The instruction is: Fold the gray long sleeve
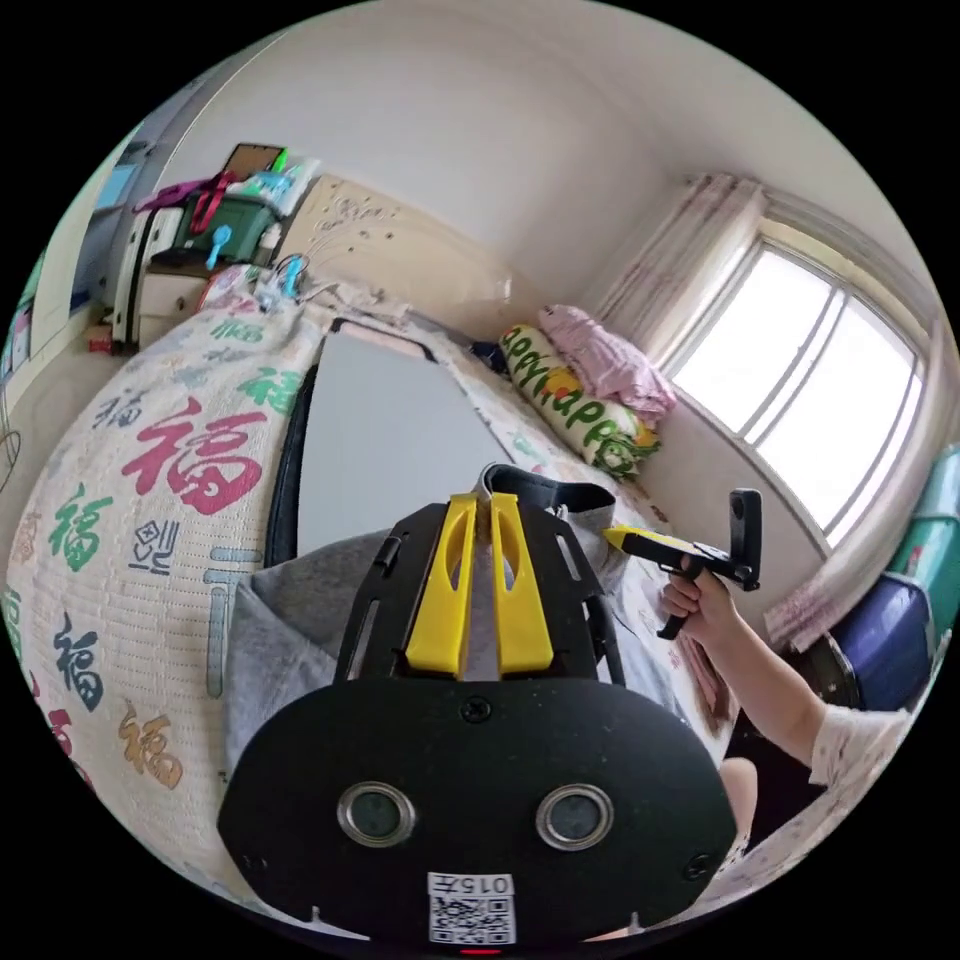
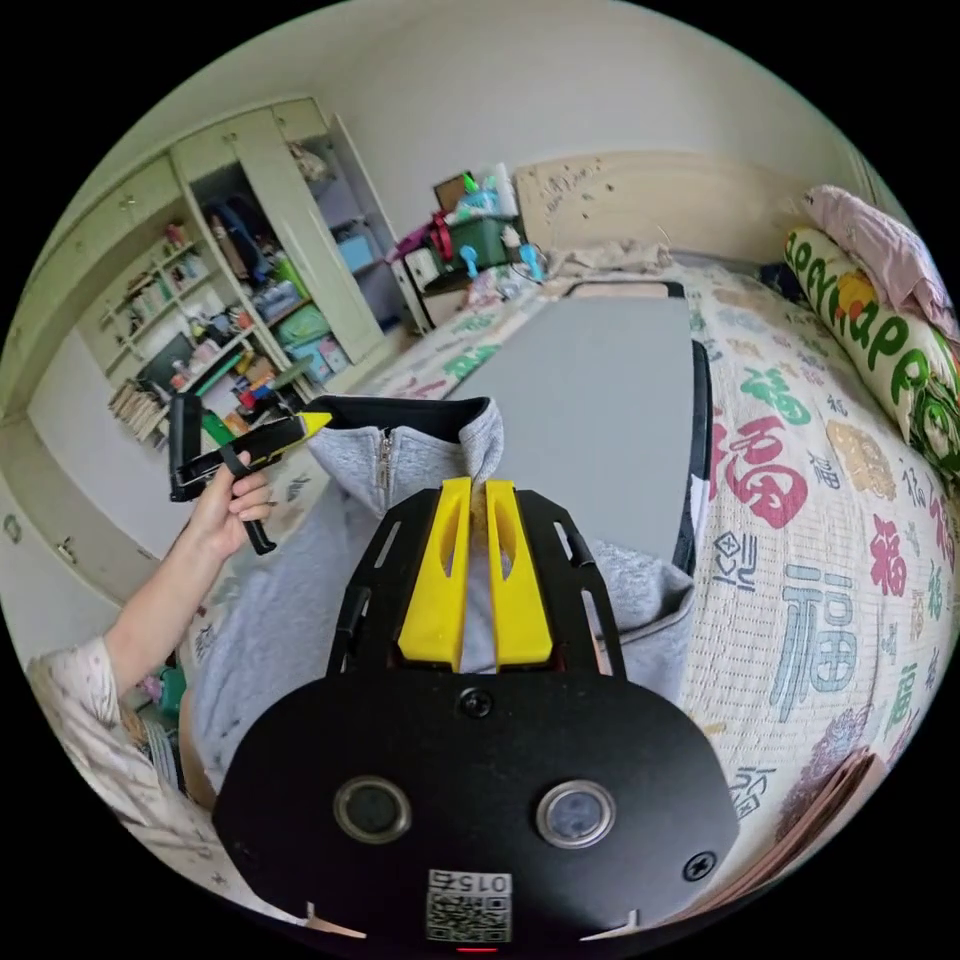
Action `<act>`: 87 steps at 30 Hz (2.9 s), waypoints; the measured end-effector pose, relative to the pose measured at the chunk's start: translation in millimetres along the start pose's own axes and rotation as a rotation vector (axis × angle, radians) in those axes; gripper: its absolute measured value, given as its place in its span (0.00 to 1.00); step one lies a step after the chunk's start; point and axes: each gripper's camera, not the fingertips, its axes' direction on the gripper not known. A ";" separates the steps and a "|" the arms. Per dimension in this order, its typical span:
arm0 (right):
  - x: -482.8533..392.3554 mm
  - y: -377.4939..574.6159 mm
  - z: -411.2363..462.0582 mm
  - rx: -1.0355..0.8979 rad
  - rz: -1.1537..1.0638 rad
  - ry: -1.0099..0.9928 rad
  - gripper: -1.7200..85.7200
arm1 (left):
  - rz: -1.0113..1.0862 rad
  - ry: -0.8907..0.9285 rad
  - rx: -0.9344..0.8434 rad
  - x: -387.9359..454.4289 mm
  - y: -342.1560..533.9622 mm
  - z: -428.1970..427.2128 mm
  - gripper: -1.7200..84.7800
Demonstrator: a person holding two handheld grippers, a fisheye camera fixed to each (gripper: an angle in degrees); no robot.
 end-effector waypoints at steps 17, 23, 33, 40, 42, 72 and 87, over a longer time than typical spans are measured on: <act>-72.8 401.6 -136.1 -0.142 -0.150 -0.099 0.05 | 0.175 0.055 -0.187 164.9 375.1 -171.8 0.03; -39.2 418.7 -136.1 -0.202 -0.192 -0.025 0.04 | 0.179 -0.027 -0.270 176.5 398.3 -158.8 0.03; 105.7 462.8 -172.6 0.036 0.384 -0.329 0.10 | -0.237 0.049 -0.010 117.2 422.3 -205.1 0.15; 164.1 470.7 -104.4 -0.058 0.617 -0.538 0.18 | -0.325 0.099 -0.146 108.7 410.4 -134.7 0.19; 174.8 475.5 -87.9 -0.070 0.638 -0.543 0.17 | -0.317 0.094 -0.177 111.3 409.7 -117.4 0.17; 166.2 642.0 91.8 -0.252 -0.121 0.112 0.09 | -0.207 0.013 -0.236 115.9 401.9 -68.5 0.05; 134.3 620.2 202.9 -0.128 -0.456 -0.046 0.13 | -0.480 -0.130 0.069 -17.6 314.4 -109.7 0.14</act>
